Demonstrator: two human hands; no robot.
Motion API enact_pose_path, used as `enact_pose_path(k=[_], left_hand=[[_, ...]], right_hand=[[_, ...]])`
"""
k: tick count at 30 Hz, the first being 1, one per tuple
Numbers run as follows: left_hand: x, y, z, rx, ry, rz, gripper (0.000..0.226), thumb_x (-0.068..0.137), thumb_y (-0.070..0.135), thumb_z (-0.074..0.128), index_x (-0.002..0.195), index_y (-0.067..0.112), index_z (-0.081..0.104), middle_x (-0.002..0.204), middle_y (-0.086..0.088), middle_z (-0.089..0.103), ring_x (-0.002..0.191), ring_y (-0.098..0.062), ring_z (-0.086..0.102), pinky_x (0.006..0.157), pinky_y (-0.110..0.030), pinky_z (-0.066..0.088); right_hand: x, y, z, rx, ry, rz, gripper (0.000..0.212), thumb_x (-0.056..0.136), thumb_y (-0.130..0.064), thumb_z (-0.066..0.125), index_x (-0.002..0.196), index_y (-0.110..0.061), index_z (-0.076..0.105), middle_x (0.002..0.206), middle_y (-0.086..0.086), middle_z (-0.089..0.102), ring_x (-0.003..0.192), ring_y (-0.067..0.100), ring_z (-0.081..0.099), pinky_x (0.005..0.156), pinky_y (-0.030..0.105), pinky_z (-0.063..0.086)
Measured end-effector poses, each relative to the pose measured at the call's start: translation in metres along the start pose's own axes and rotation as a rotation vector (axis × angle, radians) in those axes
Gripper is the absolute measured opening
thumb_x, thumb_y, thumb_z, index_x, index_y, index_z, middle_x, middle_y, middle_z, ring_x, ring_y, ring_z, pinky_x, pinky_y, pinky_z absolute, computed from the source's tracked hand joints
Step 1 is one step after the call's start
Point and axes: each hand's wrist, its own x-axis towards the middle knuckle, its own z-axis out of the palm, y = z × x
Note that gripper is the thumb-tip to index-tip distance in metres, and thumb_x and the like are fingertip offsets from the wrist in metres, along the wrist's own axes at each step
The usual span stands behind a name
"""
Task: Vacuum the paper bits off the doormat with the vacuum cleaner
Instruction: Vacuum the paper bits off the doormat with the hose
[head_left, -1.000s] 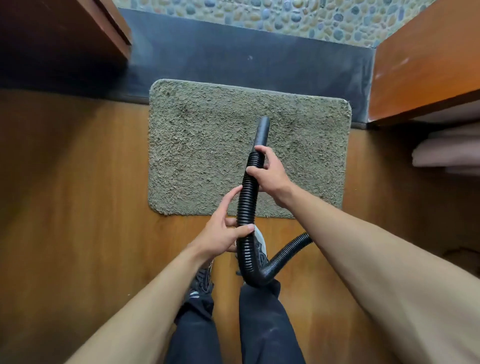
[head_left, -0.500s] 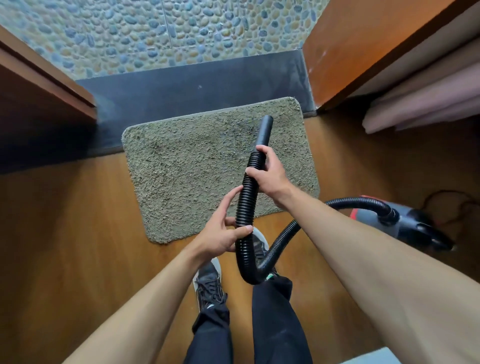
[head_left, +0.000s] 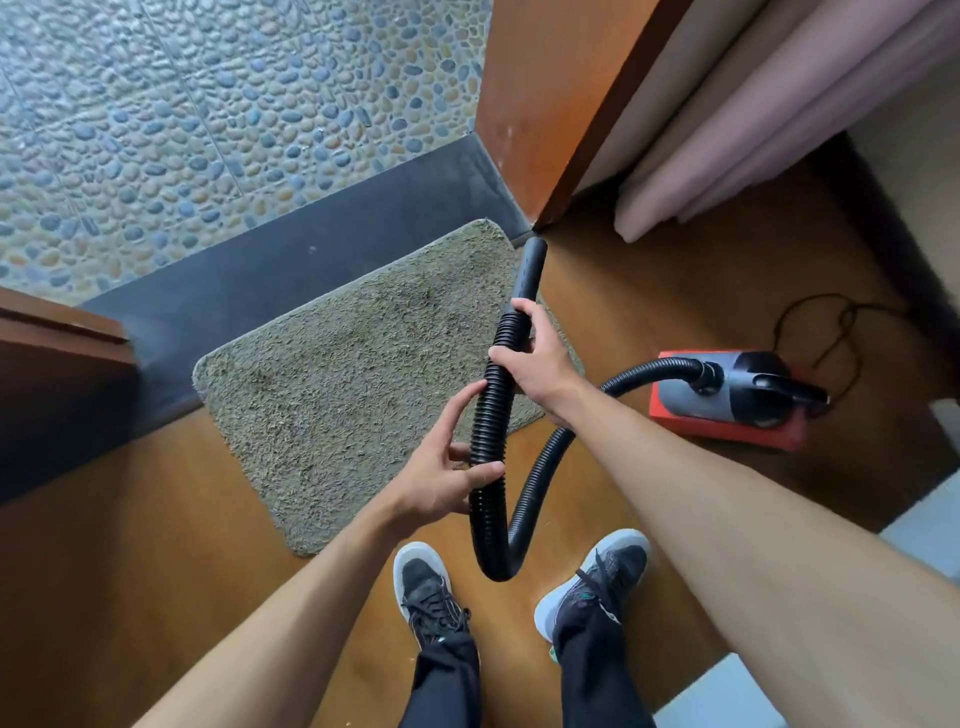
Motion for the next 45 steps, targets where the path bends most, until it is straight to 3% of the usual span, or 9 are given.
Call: enact_pose_path(k=[5,9,14,19,30,36,39,42,45], left_hand=[[0.011,0.013,0.028,0.108,-0.071,0.005,0.086,0.092,-0.001,0.063,0.144,0.056,0.024,0.1,-0.022,0.063,0.08,-0.023,0.072,0.064,-0.041,0.061],[0.021,0.016,0.052,0.192,-0.098,0.01,0.089,0.091,0.001,0.066,0.144,0.058,0.023,0.106,-0.026,0.066,0.092,-0.035,0.071,0.07,-0.041,0.062],[0.033,0.016,0.088,0.257,-0.163,0.021,0.09,0.09,-0.002,0.066,0.146,0.055,0.023,0.1,-0.008,0.067,0.089,-0.024,0.07,0.065,-0.032,0.059],[0.05,0.01,0.133,0.375,-0.222,0.017,0.092,0.088,0.0,0.067,0.144,0.058,0.024,0.111,-0.024,0.066,0.099,-0.035,0.068,0.072,-0.039,0.062],[0.094,0.007,0.246,0.579,-0.456,0.044,0.089,0.088,-0.004,0.065,0.148,0.049,0.026,0.078,0.004,0.056,0.06,-0.002,0.055,0.058,-0.02,0.051],[0.125,0.008,0.29,0.714,-0.552,0.023,0.092,0.087,0.0,0.067,0.144,0.06,0.027,0.079,-0.004,0.059,0.066,-0.007,0.057,0.073,-0.036,0.06],[0.14,0.012,0.314,0.802,-0.594,0.038,0.092,0.087,-0.002,0.067,0.146,0.056,0.027,0.079,0.008,0.058,0.066,-0.002,0.058,0.071,-0.028,0.059],[0.156,0.013,0.334,0.932,-0.635,0.057,0.093,0.085,0.0,0.07,0.147,0.052,0.025,0.093,0.02,0.061,0.071,0.006,0.061,0.081,-0.026,0.057],[0.173,0.01,0.353,1.011,-0.678,0.082,0.096,0.082,0.006,0.075,0.147,0.055,0.024,0.143,0.018,0.049,0.091,0.001,0.064,0.088,-0.026,0.055]], right_hand=[[-0.011,0.005,-0.042,0.002,0.074,-0.011,0.061,0.084,-0.006,0.063,0.136,-0.028,0.039,0.096,-0.003,0.053,0.078,0.007,0.053,0.072,0.027,0.052],[-0.018,0.017,-0.07,0.037,0.114,-0.004,0.061,0.082,-0.01,0.065,0.133,-0.032,0.04,0.101,0.0,0.055,0.085,0.013,0.055,0.08,0.035,0.052],[-0.031,0.038,-0.109,0.067,0.193,-0.002,0.062,0.079,-0.012,0.066,0.129,-0.035,0.039,0.1,0.002,0.056,0.083,0.014,0.055,0.079,0.032,0.051],[-0.05,0.066,-0.157,0.114,0.262,0.019,0.064,0.079,-0.007,0.066,0.133,-0.028,0.039,0.1,0.001,0.054,0.082,0.011,0.054,0.078,0.03,0.051],[-0.096,0.131,-0.27,0.224,0.414,0.136,0.068,0.08,-0.008,0.064,0.137,-0.035,0.036,0.1,-0.017,0.052,0.087,0.001,0.053,0.071,0.017,0.044],[-0.109,0.159,-0.319,0.285,0.471,0.191,0.07,0.082,-0.011,0.064,0.138,-0.04,0.032,0.099,-0.022,0.051,0.088,-0.001,0.053,0.069,0.017,0.043],[-0.112,0.174,-0.342,0.318,0.507,0.229,0.072,0.082,-0.014,0.065,0.139,-0.041,0.031,0.103,-0.016,0.053,0.09,0.003,0.055,0.071,0.021,0.045],[-0.115,0.191,-0.359,0.352,0.527,0.267,0.073,0.081,-0.017,0.066,0.138,-0.045,0.03,0.109,-0.008,0.056,0.093,0.01,0.058,0.077,0.027,0.048],[-0.119,0.206,-0.376,0.409,0.555,0.309,0.073,0.083,-0.017,0.066,0.139,-0.045,0.029,0.11,-0.006,0.055,0.092,0.007,0.057,0.074,0.024,0.048]])
